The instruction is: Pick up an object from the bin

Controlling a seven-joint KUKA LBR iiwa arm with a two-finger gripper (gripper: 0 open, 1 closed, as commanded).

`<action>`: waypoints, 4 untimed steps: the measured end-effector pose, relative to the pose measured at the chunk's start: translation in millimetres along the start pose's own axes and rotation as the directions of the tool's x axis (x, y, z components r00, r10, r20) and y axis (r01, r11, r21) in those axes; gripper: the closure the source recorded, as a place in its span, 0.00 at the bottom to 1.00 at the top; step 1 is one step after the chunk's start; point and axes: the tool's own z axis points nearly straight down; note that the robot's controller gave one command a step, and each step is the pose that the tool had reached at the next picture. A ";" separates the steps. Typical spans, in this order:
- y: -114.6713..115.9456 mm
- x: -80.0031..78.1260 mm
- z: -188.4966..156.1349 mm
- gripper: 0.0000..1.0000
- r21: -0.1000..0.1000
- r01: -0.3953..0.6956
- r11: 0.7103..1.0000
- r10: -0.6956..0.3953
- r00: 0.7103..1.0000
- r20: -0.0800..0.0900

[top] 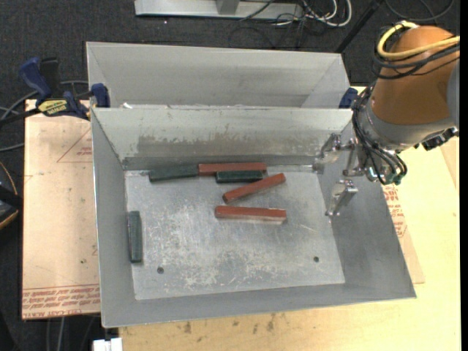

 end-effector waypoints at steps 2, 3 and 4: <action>36.8 -20.0 65.8 0.00 0.002 0.021 1.000 -0.021 1.000 0.013; 82.9 -3.5 82.9 0.00 0.000 -0.087 0.996 0.087 0.996 -0.002; 107.2 -20.4 107.9 0.00 0.000 -0.026 1.000 0.026 1.000 0.009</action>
Offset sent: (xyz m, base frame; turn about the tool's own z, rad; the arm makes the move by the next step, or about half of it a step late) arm 0.0397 0.0844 -0.1610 -0.0434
